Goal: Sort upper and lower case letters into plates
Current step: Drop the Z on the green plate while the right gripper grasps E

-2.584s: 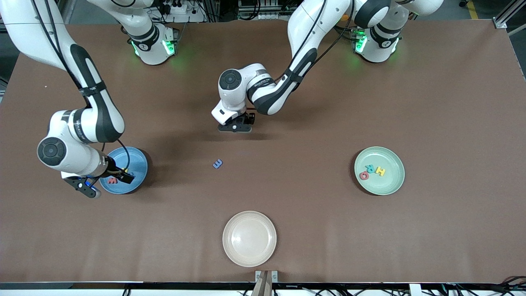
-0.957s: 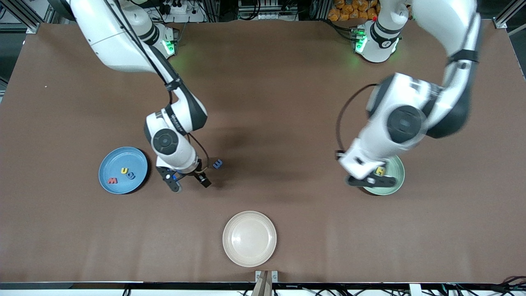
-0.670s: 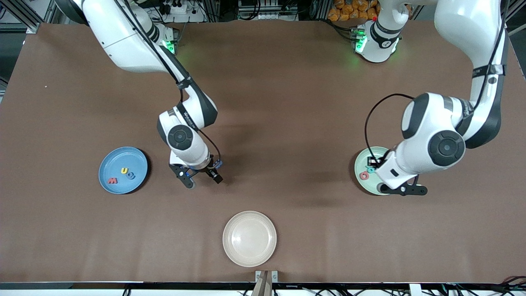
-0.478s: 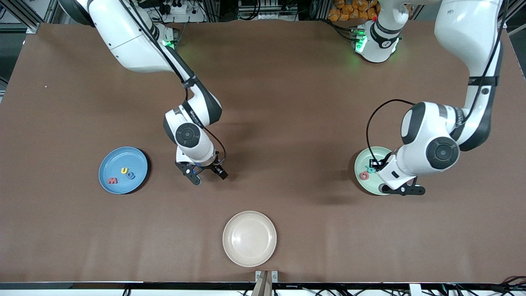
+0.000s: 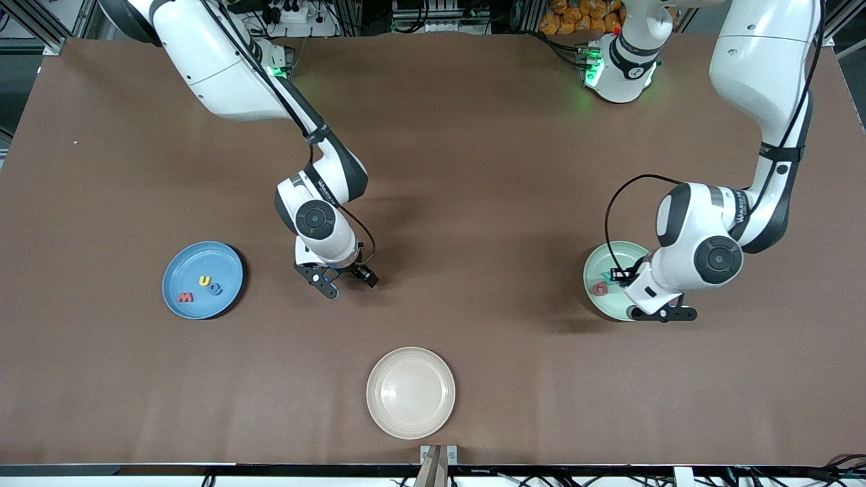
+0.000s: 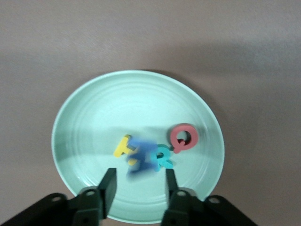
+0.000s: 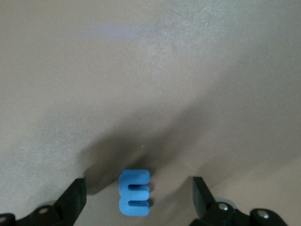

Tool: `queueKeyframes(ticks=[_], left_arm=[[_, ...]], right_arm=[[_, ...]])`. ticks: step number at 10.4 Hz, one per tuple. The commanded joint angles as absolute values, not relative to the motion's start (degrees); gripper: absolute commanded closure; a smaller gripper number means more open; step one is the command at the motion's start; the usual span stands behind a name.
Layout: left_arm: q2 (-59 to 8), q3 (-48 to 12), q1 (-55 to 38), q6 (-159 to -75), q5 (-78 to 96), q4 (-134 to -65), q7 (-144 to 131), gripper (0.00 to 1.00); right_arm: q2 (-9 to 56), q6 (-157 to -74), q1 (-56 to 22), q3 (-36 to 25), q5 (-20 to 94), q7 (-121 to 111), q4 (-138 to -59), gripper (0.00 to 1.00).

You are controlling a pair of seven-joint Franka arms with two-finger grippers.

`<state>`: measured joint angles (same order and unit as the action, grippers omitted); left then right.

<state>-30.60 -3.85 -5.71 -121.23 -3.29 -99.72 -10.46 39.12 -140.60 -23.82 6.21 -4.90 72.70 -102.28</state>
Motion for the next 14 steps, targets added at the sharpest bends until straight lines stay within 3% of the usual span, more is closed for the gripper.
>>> queueKeyframes(ticks=[1,2,3,4,7,12,14], left_arm=[[-25.7,-3.4,-5.8,-120.5,-2.5,-100.0,-9.8,0.00],[-23.0,-3.4,-5.8,-119.2,-2.5,-100.0,-9.8,0.00],[-19.7,-3.5,-4.9,-116.9,-2.7,-99.8,-9.7,0.00],[-16.6,-3.7,-4.8,-115.2,-2.5,-99.4,-9.7,0.00],[-7.2,-3.6,-4.4,-111.1,-2.4,-97.7,-9.9,0.00],[-0.4,-3.9,-2.1,-102.7,-2.2,-92.8,-10.4,0.00],[0.0,-3.8,-1.8,-101.8,-2.5,-92.8,-10.0,0.00]], right_arm=[[38.1,-141.2,-24.0,6.0,-4.5,72.2,-103.3,0.00],[38.1,-141.7,-24.1,6.0,-4.5,72.2,-103.3,0.00],[38.1,-142.4,-24.2,6.0,-4.6,72.2,-103.4,0.35],[38.1,-142.9,-24.2,6.0,-4.6,72.0,-103.4,0.86],[38.1,-142.9,-24.9,6.0,-5.0,71.7,-103.7,0.99],[36.7,-141.9,-23.6,5.5,-5.1,71.2,-103.3,1.00],[33.0,-135.4,-19.4,5.5,-5.2,66.0,-103.2,1.00]])
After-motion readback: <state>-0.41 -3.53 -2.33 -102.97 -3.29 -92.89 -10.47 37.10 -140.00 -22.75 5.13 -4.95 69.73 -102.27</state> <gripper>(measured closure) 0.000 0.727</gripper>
